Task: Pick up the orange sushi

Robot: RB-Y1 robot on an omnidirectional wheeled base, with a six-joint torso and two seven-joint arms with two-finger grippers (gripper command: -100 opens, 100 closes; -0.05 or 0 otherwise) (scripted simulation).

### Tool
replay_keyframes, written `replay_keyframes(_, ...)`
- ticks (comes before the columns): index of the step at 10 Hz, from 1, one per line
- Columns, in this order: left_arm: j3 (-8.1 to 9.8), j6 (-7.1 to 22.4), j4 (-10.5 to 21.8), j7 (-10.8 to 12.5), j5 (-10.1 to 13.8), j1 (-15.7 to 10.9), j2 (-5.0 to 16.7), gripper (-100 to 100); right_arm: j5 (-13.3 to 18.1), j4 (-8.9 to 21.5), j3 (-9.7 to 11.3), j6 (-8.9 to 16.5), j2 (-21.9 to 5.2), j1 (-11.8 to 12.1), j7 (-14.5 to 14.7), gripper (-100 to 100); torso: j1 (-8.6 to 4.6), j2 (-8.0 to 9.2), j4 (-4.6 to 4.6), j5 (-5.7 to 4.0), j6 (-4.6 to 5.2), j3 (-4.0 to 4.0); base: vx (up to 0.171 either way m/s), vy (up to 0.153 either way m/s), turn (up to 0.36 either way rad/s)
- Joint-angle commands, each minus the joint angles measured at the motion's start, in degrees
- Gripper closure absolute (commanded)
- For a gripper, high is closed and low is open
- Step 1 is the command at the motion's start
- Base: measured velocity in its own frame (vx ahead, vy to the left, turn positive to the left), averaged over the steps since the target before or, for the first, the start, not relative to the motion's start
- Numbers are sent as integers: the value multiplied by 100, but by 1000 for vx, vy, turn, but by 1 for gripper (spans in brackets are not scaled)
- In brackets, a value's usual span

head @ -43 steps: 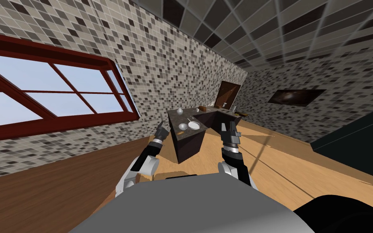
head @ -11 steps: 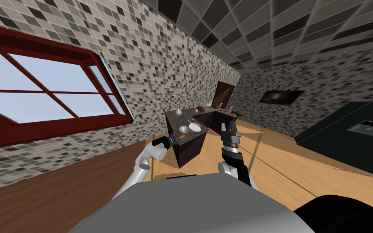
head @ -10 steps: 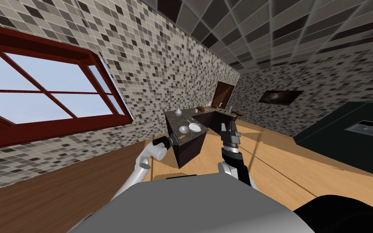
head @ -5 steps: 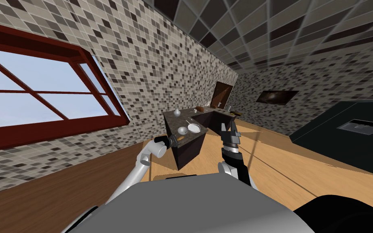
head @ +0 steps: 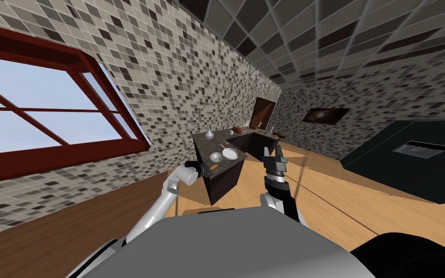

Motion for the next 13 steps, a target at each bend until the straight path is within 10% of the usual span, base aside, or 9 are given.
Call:
replay_keyframes(1, -2, 211, 24, 50, 10, -25, 20, -100, 0, 0, 0, 0, 0, 0, 0, 0, 0, 0, 0, 0, 0, 0, 42, -18, -28)
replay_keyframes(12, 191, 1499, 307, 358, 295, -372, 363, -100, 0, 0, 0, 0, 0, 0, 0, 0, -5, 1, 0, -1, -1, 0, 51, -31, -43)
replay_keyframes(13, 196, 1521, 312, 359, 300, -377, 366, 0, 0, 0, 0, 0, 0, 0, 0, 0, 1, 10, 1, 0, -2, 5, 0, 0, 0)
